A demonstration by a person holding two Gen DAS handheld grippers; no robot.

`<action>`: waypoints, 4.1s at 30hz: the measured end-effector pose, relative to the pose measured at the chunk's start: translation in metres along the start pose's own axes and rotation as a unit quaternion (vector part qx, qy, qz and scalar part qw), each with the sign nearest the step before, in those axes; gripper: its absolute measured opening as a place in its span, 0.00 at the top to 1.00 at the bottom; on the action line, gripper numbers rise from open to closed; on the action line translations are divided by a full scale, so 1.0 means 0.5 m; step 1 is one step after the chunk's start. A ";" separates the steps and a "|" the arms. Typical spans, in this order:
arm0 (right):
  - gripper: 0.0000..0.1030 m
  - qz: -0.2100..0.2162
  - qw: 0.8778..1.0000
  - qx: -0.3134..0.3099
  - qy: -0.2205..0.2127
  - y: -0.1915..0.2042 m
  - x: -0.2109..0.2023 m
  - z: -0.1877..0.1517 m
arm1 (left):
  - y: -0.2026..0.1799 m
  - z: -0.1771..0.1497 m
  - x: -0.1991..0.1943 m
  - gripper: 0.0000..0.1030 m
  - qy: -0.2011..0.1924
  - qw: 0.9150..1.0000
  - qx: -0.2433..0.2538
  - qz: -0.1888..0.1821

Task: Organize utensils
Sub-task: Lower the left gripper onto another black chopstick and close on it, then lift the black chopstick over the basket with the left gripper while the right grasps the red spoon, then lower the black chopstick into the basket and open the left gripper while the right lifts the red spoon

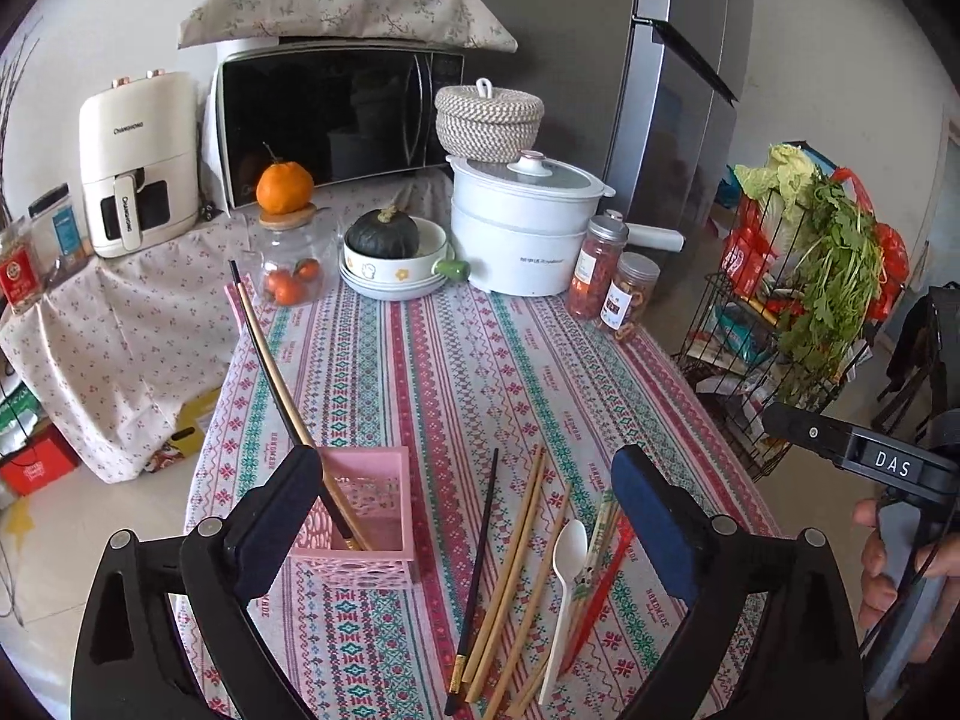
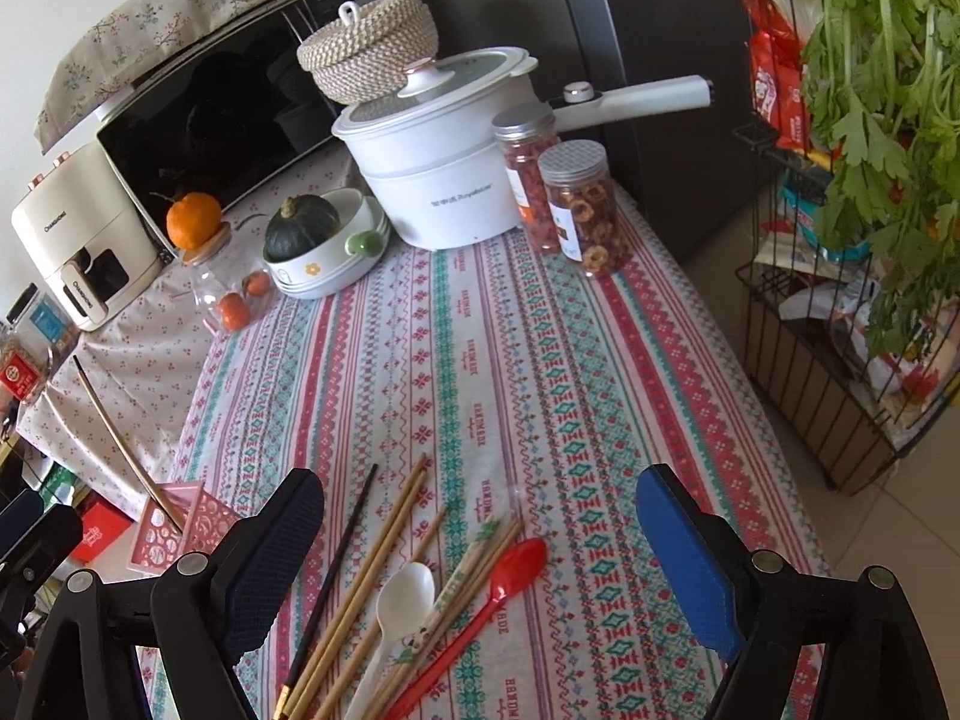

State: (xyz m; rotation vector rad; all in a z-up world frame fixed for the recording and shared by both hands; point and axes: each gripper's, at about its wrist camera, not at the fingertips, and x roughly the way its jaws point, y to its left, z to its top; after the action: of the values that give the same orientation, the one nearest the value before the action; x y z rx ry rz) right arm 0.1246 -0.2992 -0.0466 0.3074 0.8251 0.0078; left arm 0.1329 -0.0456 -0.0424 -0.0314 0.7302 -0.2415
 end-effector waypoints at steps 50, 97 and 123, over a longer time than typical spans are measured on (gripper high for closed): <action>0.08 -0.061 0.989 -0.038 0.130 -0.088 0.116 -0.025 | -0.088 -0.054 0.345 0.95 0.225 0.971 0.054 0.052; 0.98 -0.006 0.977 -0.079 0.200 0.053 0.289 -0.079 | 0.093 -0.026 -0.097 0.96 0.020 0.998 0.019 -0.054; 0.98 0.042 0.988 -0.121 -0.089 0.183 -0.003 0.001 | 0.152 0.061 -0.250 0.96 -0.182 0.983 -0.008 0.006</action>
State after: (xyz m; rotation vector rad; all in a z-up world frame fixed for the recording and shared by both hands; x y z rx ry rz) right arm 0.1340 -0.2120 -0.0200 0.1109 0.6253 0.1568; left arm 0.0791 0.0554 0.0537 -0.0844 0.3684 -0.2118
